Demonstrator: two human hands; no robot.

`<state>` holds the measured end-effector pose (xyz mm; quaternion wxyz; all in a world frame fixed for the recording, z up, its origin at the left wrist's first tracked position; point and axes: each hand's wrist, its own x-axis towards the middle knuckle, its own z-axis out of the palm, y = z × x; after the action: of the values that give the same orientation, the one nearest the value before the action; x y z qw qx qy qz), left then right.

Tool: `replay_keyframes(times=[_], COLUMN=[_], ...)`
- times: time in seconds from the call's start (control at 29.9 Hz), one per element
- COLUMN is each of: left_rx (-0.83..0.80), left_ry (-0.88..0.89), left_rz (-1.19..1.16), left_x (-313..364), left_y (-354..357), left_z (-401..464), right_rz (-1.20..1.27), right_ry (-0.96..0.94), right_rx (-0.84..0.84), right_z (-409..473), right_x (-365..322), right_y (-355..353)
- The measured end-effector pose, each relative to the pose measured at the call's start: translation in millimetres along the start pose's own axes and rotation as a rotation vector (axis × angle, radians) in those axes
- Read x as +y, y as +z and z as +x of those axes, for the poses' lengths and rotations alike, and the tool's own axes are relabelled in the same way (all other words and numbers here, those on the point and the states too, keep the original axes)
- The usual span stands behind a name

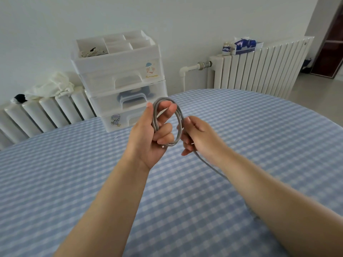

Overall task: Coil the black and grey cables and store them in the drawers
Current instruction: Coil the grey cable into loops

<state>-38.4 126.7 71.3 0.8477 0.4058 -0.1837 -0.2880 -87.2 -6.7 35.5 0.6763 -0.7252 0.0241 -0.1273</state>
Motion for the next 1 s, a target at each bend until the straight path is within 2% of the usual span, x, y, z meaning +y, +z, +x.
replay_keyframes(times=[0.1, 0.17, 0.3, 0.4, 0.5, 0.63, 0.7, 0.84, 0.94, 1.0], left_rx=[-0.021, -0.010, 0.119, 0.227, 0.250, 0.189, 0.131, 0.003, -0.048, -0.163], left_ry=[0.021, 0.058, 0.175, 0.286, 0.400, 0.419, 0.386, 0.254, 0.122, 0.082], left_rz=[-0.003, 0.008, 0.162, 0.467, 0.835, 1.332, 1.468, 1.399, 1.140, 0.995], left_x=[1.6, 2.6, 3.8, 1.6, -5.2, -14.3, -15.1, -17.0, -13.3, -11.6], left_y=[-0.8, -2.0, -0.2, -2.2, -7.3, -20.1, -22.6, -22.3, -22.7, -23.5], left_z=[-0.5, -0.3, -0.4, -0.1, 2.0, 4.4, 4.7, 4.2, 4.3, 5.3], right_rz=[-0.097, -0.288, -0.720, -0.733, -0.863, -1.033, -1.072, -1.034, -0.974, -0.883], right_ry=[-0.004, 0.005, 0.081, 0.199, 0.255, 0.211, 0.145, 0.089, 0.003, -0.078], right_rx=[-0.029, -0.088, -0.368, -0.576, -0.701, -0.652, -0.633, -0.603, -0.502, -0.372], right_z=[-4.2, -8.2, -18.9, -24.6, -27.8, -26.4, -25.9, -23.2, -20.2, -16.5], right_x=[3.7, 8.3, 14.4, 6.2, -9.3, -28.7, -36.8, -42.5, -45.7, -45.8], right_y=[11.1, 17.1, 28.5, 32.9, 28.9, 13.7, 5.9, -5.4, -14.9, -19.6])
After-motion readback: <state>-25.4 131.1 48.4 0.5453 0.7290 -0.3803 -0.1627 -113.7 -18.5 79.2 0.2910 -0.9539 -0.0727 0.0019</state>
